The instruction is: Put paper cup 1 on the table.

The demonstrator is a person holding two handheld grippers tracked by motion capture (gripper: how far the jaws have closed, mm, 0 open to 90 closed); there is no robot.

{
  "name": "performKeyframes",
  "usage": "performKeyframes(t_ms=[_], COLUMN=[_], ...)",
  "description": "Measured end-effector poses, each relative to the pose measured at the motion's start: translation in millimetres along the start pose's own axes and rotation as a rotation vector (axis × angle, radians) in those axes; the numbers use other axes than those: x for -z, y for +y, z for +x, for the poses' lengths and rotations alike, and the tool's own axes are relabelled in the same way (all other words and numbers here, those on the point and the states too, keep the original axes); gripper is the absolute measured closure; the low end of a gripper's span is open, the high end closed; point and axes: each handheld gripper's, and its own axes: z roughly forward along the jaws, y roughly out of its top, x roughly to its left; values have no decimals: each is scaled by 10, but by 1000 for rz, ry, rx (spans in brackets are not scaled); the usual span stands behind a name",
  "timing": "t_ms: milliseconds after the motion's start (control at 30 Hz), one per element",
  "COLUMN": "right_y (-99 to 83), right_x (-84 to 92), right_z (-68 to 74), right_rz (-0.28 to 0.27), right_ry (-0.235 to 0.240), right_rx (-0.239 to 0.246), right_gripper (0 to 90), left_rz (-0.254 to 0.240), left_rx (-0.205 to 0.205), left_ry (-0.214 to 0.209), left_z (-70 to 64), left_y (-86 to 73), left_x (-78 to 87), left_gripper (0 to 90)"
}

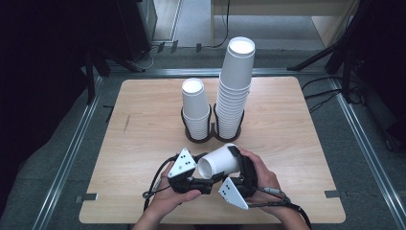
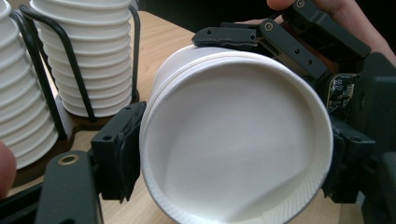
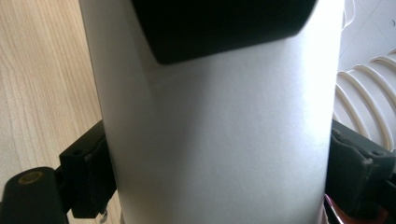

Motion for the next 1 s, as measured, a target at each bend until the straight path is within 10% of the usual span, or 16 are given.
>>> performKeyframes(t_ms=[1000], right_y=[56], right_x=[26], right_z=[-29], right_rz=[31], right_ry=[34], right_rx=[-97], right_gripper=[0], left_rz=[-40], left_rx=[44], left_ry=[75], left_z=[119], left_y=[-16], left_x=[41], left_gripper=[241])
